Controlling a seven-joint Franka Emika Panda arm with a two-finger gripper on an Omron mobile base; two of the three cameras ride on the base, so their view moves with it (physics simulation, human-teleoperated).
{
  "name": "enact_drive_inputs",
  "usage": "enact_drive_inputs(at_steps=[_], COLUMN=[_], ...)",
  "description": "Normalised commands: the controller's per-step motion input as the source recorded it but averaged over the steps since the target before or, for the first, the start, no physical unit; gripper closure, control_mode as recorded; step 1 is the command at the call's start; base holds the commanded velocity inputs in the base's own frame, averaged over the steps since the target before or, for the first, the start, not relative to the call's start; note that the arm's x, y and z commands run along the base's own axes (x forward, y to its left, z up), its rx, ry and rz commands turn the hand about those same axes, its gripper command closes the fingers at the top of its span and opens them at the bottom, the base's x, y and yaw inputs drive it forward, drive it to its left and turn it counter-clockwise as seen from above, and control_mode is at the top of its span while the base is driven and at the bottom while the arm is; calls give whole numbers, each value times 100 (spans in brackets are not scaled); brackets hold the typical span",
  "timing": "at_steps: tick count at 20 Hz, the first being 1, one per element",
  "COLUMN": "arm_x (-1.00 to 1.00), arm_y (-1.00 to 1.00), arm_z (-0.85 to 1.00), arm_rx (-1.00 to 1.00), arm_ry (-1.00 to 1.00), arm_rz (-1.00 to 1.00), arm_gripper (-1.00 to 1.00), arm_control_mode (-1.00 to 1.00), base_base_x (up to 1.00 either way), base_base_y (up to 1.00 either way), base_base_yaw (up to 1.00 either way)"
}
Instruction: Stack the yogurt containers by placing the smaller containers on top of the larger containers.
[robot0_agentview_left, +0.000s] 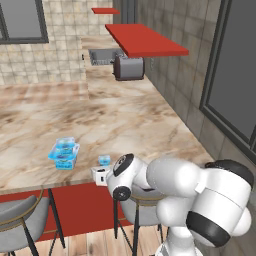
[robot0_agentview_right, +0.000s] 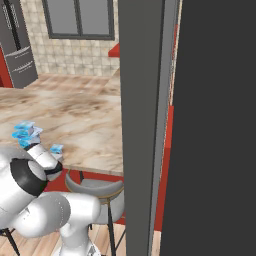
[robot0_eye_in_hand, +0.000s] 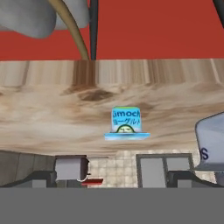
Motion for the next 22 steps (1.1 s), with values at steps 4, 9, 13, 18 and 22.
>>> enact_drive_inputs(at_steps=[4, 9, 13, 18, 22], arm_x=[9, 4, 9, 15, 19], arm_y=[0, 0, 0, 0, 0], arm_z=[-19, -19, -9, 0, 0], arm_rx=[0, 0, 0, 0, 0], arm_ry=[0, 0, 0, -1, -1], arm_rz=[0, 0, 0, 0, 0], arm_gripper=[-100, -100, -100, -100, -100], arm_control_mode=[-100, -100, -100, -100, -100], base_base_x=[0, 0, 0, 0, 0], base_base_y=[0, 0, 0, 0, 0], base_base_yaw=[0, 0, 0, 0, 0])
